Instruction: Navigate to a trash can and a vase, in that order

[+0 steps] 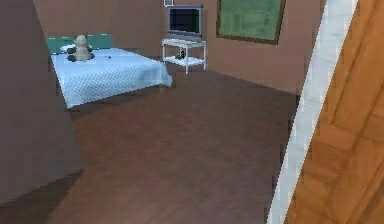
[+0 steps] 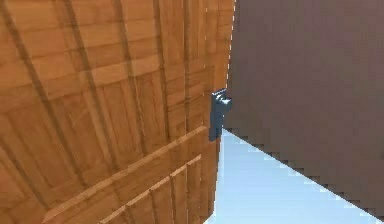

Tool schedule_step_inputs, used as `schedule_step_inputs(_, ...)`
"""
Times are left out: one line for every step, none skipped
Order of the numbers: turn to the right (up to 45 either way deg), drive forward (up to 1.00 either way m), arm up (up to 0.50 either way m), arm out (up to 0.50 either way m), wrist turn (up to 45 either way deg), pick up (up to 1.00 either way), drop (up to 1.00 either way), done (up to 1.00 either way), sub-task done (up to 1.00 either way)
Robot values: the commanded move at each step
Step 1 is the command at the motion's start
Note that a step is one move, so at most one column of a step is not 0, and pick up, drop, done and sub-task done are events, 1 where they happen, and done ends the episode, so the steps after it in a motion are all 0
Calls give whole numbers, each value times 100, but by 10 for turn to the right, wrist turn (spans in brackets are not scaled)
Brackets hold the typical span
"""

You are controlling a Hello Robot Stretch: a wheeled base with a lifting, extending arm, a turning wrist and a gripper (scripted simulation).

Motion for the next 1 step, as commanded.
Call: schedule_step_inputs(-390, 0, 0, 0, 0, 0, 0, 0, 0)
